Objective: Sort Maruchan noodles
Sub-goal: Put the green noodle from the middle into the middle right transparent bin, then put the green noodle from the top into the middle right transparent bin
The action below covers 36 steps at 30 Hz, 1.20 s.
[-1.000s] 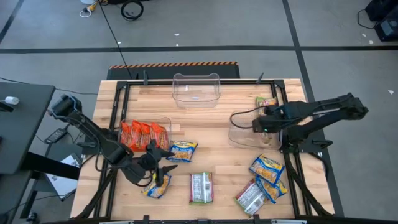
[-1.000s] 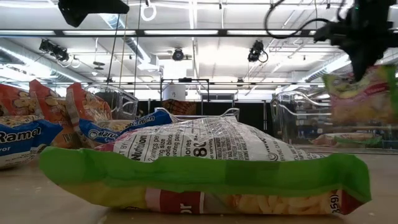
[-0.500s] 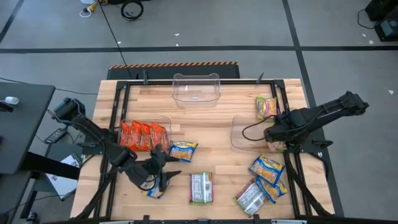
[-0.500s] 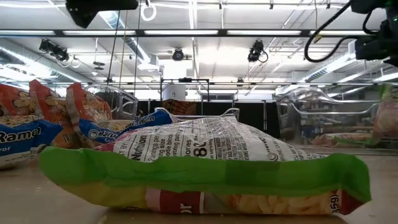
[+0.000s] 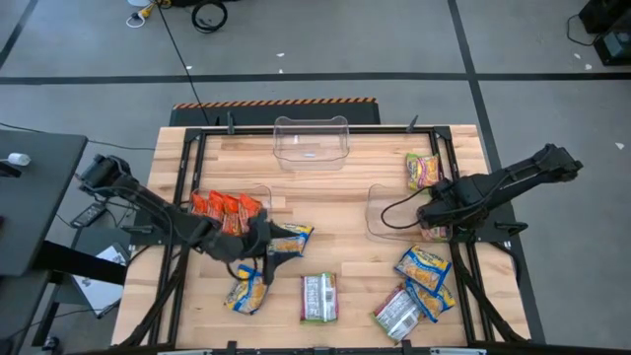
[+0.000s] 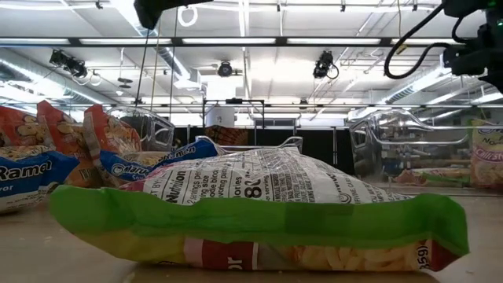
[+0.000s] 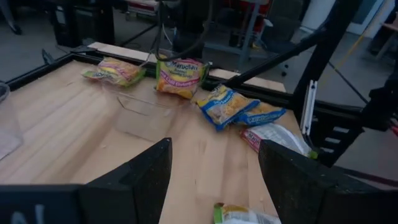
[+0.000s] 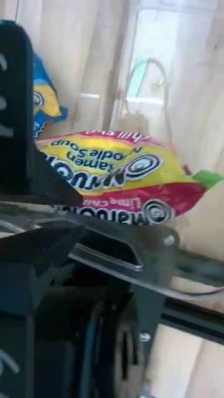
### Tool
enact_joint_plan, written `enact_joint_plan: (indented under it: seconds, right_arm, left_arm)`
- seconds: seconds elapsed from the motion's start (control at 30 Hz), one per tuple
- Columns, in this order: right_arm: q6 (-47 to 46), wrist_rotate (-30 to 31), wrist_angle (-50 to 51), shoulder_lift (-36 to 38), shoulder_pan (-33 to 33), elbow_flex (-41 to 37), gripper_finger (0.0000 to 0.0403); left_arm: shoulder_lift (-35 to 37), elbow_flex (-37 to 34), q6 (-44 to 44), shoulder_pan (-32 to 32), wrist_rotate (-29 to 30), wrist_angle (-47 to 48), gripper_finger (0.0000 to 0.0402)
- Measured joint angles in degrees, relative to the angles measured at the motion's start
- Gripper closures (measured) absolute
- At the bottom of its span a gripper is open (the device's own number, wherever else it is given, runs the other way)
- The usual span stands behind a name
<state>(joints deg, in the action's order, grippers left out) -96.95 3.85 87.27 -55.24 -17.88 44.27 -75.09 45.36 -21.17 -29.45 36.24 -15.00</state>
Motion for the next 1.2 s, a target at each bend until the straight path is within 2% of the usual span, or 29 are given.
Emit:
enact_joint_plan:
  seconds: [0.2, 0.33, 0.43, 0.53, 0.67, 0.83, 1.0, 1.2]
  right_arm:
    - [2.6, 2.5, 2.7, -0.3, 2.7, 4.4, 0.0320]
    - [6.7, 9.7, 2.2, -1.1, 6.7, 9.4, 0.0320]
    - [12.6, 14.1, 1.3, -2.3, 14.1, 11.6, 0.0320]
    - [21.7, 14.6, -1.9, -3.6, 25.0, 11.4, 0.0317]
    - [38.0, 15.0, -14.5, -7.2, 38.4, 10.8, 0.0308]
    - [53.2, 13.6, -27.2, -16.2, 49.4, 10.8, 0.0285]
    - [57.5, 16.7, -28.6, -25.6, 54.8, 10.7, 0.0276]
    - [55.4, 16.7, -28.2, -34.1, 55.4, 10.7, 0.0276]
  left_arm:
    - [3.4, 0.0, 4.7, 3.2, -3.0, 0.4, 0.0159]
    - [5.6, 0.0, 6.9, 4.7, -3.2, -0.2, 0.0159]
    - [5.8, 0.0, 7.5, 6.0, -3.3, -2.1, 0.0159]
    - [5.8, 0.0, 7.5, 7.4, -5.9, -2.7, 0.0159]
    - [5.8, 0.0, 7.3, 7.9, -7.6, -2.5, 0.0159]
    - [5.8, 0.0, 7.3, 7.3, -7.6, -1.4, 0.0159]
    - [5.8, 0.0, 5.9, 6.9, -7.7, 2.8, 0.0159]
    - [5.8, 0.0, 5.8, 7.0, -7.6, 4.7, 0.0159]
